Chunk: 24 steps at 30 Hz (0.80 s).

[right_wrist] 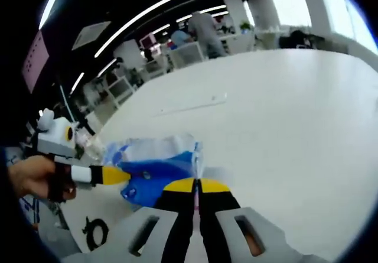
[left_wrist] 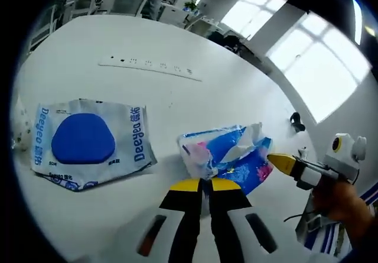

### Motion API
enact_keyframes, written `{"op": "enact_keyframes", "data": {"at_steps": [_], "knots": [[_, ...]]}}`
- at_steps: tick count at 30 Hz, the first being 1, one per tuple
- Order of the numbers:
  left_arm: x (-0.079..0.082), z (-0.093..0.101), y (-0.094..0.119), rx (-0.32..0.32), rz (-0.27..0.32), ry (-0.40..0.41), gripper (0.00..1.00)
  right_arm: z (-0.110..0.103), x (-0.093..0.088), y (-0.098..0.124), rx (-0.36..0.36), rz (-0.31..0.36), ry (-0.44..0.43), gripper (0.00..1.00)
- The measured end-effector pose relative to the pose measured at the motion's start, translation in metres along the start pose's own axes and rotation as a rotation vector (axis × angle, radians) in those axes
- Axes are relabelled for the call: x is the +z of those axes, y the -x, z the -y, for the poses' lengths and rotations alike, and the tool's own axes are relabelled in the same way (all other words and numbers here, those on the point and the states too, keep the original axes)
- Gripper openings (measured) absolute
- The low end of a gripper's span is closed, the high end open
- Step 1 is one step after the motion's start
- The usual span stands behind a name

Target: Arrange the tabletop items into an orderly group along one side of the table until the central work area is clear of visible clutter.

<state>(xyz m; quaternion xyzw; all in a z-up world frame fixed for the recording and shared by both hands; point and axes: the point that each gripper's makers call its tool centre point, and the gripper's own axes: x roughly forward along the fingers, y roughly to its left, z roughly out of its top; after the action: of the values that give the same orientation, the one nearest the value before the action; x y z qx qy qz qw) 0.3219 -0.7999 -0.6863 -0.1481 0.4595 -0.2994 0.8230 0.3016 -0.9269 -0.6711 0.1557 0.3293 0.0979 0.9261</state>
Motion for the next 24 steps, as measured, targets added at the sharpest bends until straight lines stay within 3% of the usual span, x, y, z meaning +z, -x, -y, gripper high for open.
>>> {"op": "enact_keyframes", "data": {"at_steps": [13, 24], "knots": [[0.017, -0.015, -0.019, 0.020, 0.008, 0.088, 0.02, 0.008, 0.014, -0.029, -0.011, -0.002, -0.031, 0.00], [0.023, -0.028, -0.028, 0.036, 0.000, 0.099, 0.02, 0.010, 0.008, -0.046, -0.011, -0.017, -0.052, 0.00]]}}
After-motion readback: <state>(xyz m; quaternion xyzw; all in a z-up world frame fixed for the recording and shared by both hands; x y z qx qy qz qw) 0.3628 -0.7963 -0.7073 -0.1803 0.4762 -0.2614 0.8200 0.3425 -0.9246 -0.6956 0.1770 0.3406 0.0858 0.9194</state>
